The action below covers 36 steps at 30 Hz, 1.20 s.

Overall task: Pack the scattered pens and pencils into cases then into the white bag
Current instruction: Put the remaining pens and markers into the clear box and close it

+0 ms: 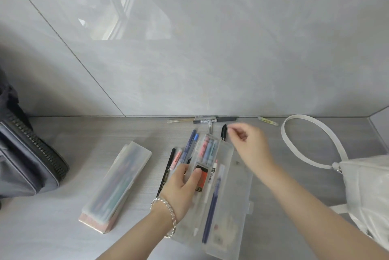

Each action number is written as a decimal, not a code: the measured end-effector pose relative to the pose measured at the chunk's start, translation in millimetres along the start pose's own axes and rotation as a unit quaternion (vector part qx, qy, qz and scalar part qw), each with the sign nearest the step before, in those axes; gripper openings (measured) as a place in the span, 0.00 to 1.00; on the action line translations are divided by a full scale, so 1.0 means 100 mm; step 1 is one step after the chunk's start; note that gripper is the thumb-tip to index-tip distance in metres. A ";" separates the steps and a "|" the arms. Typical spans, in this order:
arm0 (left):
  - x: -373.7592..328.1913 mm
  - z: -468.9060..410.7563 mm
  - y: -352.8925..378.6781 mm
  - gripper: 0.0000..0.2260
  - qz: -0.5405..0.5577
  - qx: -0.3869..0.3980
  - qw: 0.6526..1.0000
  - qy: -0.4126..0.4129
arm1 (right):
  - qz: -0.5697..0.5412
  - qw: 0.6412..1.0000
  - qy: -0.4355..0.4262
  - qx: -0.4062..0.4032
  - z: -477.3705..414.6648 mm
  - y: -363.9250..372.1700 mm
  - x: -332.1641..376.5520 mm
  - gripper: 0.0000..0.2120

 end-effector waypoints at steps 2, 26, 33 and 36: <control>0.04 -0.04 -0.05 0.15 -0.005 -0.007 1.000 -0.010 | 0.065 0.990 0.121 0.030 -0.25 0.04 -0.28 0.10; 0.00 -0.19 -0.44 0.09 0.154 -0.153 0.975 -0.034 | -0.004 0.972 0.072 0.222 0.42 0.63 0.61 0.19; -0.02 -0.12 -0.42 0.09 0.160 -0.151 0.975 -0.025 | 0.082 0.991 -0.086 0.066 0.58 0.67 0.52 0.09; 0.01 -0.11 -0.40 0.10 0.172 -0.149 0.973 -0.037 | 0.109 0.983 -0.144 0.043 0.64 0.65 0.52 0.13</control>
Point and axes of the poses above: each hand's wrist, its own z-axis away from the middle knuckle, its own y-axis out of the palm, x = y × z, the point moved 6 cm from there along -z, towards the middle knuckle, and after that the axes turned 9 degrees about z, right-handed, at the moved point
